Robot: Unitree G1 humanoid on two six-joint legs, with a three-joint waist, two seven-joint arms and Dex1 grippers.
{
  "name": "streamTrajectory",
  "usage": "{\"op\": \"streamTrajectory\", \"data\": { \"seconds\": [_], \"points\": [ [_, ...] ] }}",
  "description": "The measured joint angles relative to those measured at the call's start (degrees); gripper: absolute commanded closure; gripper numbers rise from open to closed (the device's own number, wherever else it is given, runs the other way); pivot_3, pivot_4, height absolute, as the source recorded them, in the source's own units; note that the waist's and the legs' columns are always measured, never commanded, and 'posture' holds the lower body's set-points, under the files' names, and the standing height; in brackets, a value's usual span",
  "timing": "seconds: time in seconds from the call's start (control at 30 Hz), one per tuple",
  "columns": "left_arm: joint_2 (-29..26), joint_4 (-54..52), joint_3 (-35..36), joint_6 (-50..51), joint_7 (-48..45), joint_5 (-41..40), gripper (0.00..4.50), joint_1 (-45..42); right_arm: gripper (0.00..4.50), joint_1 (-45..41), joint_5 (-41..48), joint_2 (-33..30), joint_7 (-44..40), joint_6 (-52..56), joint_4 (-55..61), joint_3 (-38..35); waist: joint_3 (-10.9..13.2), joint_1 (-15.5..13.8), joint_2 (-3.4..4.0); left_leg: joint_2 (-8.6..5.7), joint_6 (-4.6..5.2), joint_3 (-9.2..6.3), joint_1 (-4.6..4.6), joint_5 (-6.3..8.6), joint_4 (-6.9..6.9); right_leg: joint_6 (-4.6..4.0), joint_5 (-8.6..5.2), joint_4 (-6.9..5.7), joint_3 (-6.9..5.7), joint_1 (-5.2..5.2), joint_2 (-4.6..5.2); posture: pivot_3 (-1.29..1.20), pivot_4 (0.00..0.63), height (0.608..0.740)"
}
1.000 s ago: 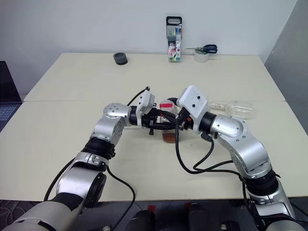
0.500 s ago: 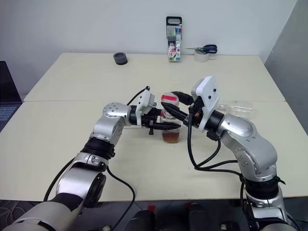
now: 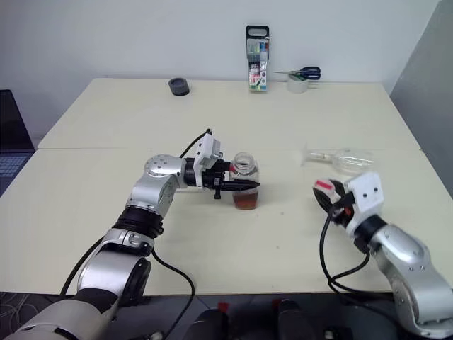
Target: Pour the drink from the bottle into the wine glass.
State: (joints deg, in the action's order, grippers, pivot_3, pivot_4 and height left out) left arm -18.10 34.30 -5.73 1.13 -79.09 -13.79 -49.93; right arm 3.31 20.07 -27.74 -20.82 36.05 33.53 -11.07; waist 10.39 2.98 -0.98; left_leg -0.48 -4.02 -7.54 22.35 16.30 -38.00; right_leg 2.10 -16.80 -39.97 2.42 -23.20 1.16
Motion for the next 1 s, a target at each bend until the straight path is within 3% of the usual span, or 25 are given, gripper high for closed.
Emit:
{"op": "streamTrajectory", "data": {
  "seconds": [0.07, 0.1, 0.3, 0.5, 0.7, 0.83, 1.0],
  "points": [
    [-0.1, -0.6, 0.1, 0.1, 0.3, -0.3, 2.81, 0.0, 2.78, 1.5, -2.1, 1.5, 1.3, -0.9, -4.1, 1.1, 0.0, 0.2, 0.02, 0.01, 0.0, 0.07, -0.1, 0.0, 0.02, 0.0, 0.0, -0.03, 0.07, 0.0, -0.01, 0.0, 0.15, 0.74],
    [-0.1, -0.9, 0.1, 0.3, 0.6, -0.5, 2.81, 0.1, 2.06, 2.0, -3.4, 2.4, 2.0, -2.1, -6.5, 1.7, 0.0, 0.3, 0.03, 0.02, 0.0, 0.08, -0.12, 0.0, 0.04, 0.0, 0.0, -0.03, 0.08, 0.01, -0.02, 0.0, 0.15, 0.74],
    [-0.8, -1.4, 0.2, 1.2, 1.8, -1.1, 2.81, 0.9, 0.11, 2.1, -4.2, 4.0, 1.9, -3.5, -11.3, 1.9, 0.0, 0.3, 0.03, 0.03, 0.0, 0.08, -0.14, 0.0, 0.05, 0.0, 0.0, -0.02, 0.09, 0.02, -0.02, 0.0, 0.15, 0.74],
    [-1.6, -2.8, 1.1, 2.1, 3.8, -1.3, 2.81, 0.9, 0.0, 3.6, -3.2, -1.3, -2.2, -3.3, -11.1, 0.7, 0.0, 0.2, 0.04, 0.0, 0.0, 0.07, -0.14, 0.0, 0.04, 0.0, 0.0, -0.01, 0.08, 0.05, 0.0, 0.0, 0.15, 0.74],
    [-3.2, -3.1, 4.1, 3.5, 10.9, -1.4, 2.81, 1.6, 0.0, 4.8, -2.9, -13.3, -10.0, -3.4, -6.8, -3.2, 0.0, 0.3, 0.04, 0.04, 0.0, 0.1, -0.18, 0.0, 0.04, 0.01, -0.01, -0.01, 0.1, 0.05, -0.03, 0.0, 0.15, 0.74],
    [-4.4, -3.1, 7.2, 4.5, 18.6, -1.2, 2.81, 2.1, 0.0, -3.2, 4.0, -15.3, -15.7, -1.4, -0.6, -1.6, 0.0, 0.6, 0.04, 0.11, 0.0, 0.08, -0.23, 0.0, 0.05, 0.01, -0.01, -0.02, 0.09, 0.06, -0.09, 0.0, 0.15, 0.74],
    [-6.9, -4.5, 10.4, 5.7, 29.6, 0.5, 2.81, 5.0, 0.0, -20.2, 8.5, -9.2, -16.6, 2.9, 0.8, 10.0, 0.0, 0.5, 0.02, 0.08, -0.03, -0.01, -0.22, -0.01, 0.04, 0.0, 0.0, -0.01, 0.03, 0.07, -0.04, 0.0, 0.15, 0.74]
  ]
}}
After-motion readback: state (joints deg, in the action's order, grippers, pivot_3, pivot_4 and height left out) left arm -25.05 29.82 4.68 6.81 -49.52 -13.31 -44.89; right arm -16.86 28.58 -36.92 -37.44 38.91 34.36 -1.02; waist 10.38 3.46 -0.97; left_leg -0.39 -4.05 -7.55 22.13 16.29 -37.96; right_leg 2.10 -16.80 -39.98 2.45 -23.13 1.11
